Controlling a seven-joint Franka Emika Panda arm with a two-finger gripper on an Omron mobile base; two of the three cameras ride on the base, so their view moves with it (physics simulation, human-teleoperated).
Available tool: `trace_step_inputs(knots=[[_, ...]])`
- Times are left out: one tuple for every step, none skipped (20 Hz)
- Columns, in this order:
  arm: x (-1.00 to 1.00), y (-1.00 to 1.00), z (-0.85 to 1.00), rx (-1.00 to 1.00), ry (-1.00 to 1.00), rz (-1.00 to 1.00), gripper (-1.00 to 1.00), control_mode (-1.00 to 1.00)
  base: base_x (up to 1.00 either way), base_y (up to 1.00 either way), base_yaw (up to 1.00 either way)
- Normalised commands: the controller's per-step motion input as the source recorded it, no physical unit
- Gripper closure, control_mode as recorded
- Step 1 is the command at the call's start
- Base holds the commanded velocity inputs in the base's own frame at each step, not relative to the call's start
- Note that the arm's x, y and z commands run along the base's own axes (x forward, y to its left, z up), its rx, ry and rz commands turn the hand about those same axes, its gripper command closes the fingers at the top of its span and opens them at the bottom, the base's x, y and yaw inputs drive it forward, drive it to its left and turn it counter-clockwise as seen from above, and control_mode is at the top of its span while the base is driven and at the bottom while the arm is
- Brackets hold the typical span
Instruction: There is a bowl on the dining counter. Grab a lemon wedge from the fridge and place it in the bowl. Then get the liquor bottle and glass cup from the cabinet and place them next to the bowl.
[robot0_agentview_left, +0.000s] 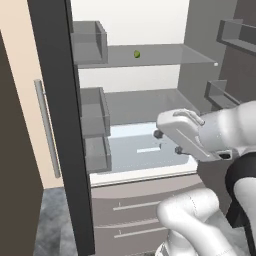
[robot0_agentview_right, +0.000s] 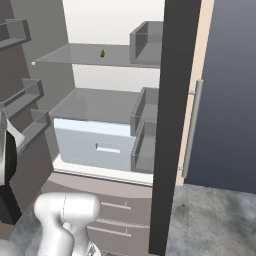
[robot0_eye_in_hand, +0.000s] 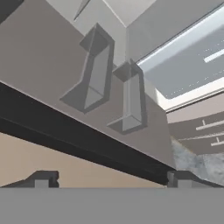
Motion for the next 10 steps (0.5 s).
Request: trace_step_inputs(knots=[[-0.32,-0.88,0.08,-0.34,0.21,0.0,-1.0,-1.0,0.0,0.0,0.0],[-0.41,-0.8,0.0,-0.34,0.15,0.0,-1.0,-1.0,0.0,0.0,0.0],[-0.44,-0.69,0.0,-0.35,0.1,-0.02,-1.0,-1.0,0.0,0.0,0.0],[-0.49,-0.56,-0.15,-0.38,0.0,0.0,-1.0,-1.0,0.0,0.0,0.0],[-0.27,-0.49,-0.37,-0.37,0.0,0.0,-1.0,-1.0,0.0,0.0,0.0],[-0.02,-0.4,-0.52,-0.37,0.06,0.0,-1.0,-1.0,0.0,0.0,0.0],[-0.09,-0.32,-0.5,-0.43,0.0,0.0,-1.0,-1.0,0.0,0.0,0.0],[0.0,-0.32,-0.52,-0.43,0.0,0.02,-1.0,-1.0,0.0,0.0,0.0],[0.0,-0.35,-0.5,-0.43,0.0,0.07,-1.0,-1.0,0.0,0.0,0.0],[0.0,-0.36,-0.42,-0.46,-0.05,0.07,-1.0,-1.0,0.0,0.0,0.0]])
